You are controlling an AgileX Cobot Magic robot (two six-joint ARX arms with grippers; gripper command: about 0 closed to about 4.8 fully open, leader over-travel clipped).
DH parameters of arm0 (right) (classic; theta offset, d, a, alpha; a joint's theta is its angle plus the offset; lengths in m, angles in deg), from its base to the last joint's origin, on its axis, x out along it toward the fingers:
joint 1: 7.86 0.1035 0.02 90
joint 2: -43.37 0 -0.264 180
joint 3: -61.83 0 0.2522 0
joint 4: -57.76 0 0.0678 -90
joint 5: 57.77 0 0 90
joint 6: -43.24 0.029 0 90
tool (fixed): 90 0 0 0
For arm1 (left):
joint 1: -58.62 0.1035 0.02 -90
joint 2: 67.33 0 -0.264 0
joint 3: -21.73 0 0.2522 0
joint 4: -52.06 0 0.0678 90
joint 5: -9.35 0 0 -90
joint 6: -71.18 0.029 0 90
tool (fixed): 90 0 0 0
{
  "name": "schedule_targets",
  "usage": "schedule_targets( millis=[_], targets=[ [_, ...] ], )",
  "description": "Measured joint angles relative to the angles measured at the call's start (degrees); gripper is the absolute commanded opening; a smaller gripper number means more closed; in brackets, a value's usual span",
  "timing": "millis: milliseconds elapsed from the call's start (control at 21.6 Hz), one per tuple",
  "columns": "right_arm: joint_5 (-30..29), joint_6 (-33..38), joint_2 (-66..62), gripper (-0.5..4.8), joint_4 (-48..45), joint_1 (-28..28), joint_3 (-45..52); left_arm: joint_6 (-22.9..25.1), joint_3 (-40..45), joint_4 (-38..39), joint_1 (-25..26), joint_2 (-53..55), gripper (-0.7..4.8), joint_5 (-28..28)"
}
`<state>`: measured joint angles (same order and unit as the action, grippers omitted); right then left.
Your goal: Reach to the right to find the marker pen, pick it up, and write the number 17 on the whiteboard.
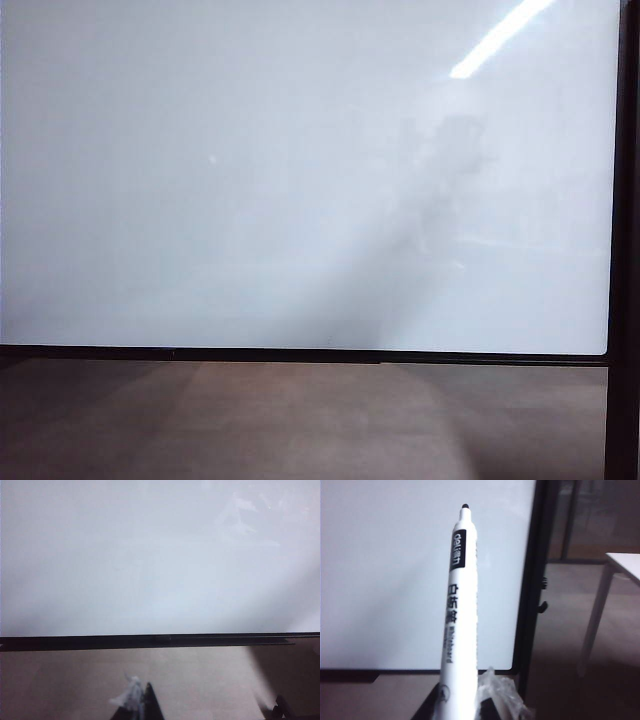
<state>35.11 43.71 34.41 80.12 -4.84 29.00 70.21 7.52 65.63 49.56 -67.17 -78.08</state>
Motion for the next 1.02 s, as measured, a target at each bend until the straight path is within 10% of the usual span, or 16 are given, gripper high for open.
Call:
schedule_targets(
  millis=[1020],
  targets=[
    [-7.17, 4.13, 8.85, -0.01, -12.79, -5.86, 18.60, 0.00, 0.00, 0.00, 0.00, 0.02, -0.05, 0.00]
  ],
)
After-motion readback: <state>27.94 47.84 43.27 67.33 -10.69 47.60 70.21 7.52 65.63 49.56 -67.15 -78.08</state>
